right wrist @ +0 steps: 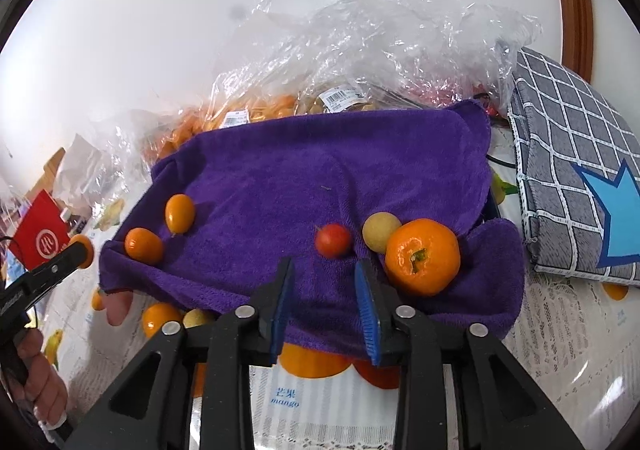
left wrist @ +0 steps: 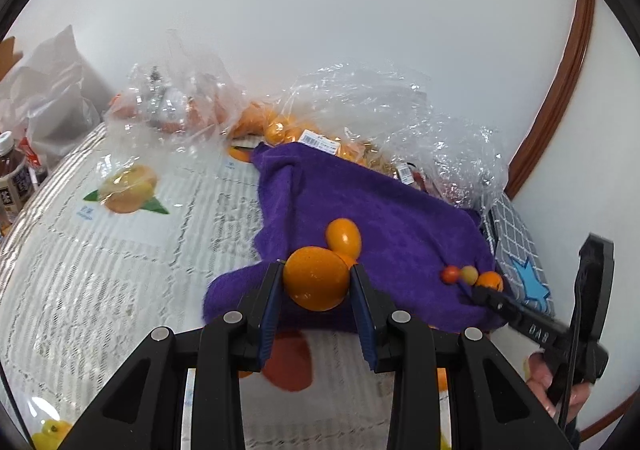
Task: Organize fruits
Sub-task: 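Lower the red fruit onto the towel and open the right gripper while the left gripper releases its orange there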
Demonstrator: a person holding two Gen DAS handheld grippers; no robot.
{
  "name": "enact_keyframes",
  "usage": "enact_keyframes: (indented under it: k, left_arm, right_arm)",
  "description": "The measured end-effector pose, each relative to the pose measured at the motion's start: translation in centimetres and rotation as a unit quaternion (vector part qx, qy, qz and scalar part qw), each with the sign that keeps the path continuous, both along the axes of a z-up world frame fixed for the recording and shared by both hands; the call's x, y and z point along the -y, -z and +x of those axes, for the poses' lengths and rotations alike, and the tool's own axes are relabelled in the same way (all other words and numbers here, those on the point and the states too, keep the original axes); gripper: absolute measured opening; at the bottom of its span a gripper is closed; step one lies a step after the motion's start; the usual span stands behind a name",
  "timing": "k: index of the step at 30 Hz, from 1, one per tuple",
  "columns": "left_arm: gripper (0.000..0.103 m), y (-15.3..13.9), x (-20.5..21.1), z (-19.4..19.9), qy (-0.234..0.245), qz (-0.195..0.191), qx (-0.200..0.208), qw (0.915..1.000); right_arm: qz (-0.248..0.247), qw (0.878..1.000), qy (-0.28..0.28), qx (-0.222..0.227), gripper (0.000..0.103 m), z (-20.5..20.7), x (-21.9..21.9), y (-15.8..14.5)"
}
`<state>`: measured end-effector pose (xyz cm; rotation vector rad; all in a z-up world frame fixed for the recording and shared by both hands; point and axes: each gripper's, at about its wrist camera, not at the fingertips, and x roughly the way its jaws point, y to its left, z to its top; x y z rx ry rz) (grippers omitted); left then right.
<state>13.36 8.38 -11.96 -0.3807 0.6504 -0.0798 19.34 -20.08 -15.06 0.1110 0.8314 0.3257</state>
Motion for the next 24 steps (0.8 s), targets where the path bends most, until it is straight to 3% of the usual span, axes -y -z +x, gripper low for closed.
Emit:
enact_keyframes:
  k: [8, 15, 24]
  left_arm:
    - [0.032, -1.7, 2.1, 4.0, 0.000, 0.031, 0.002, 0.9995]
    - [0.032, -0.2, 2.9, 6.3, -0.033, 0.051, -0.008, 0.9981]
    - [0.032, 1.6, 3.6, 7.5, -0.027, 0.073, -0.022, 0.9968]
  right_arm:
    - [0.010, 1.000, 0.007, 0.007, 0.036, -0.6, 0.5, -0.6]
    - [0.027, 0.999, 0.013, 0.011, 0.036, -0.7, 1.1, -1.0]
    - [0.035, 0.999, 0.014, 0.014, 0.041, -0.9, 1.3, -1.4]
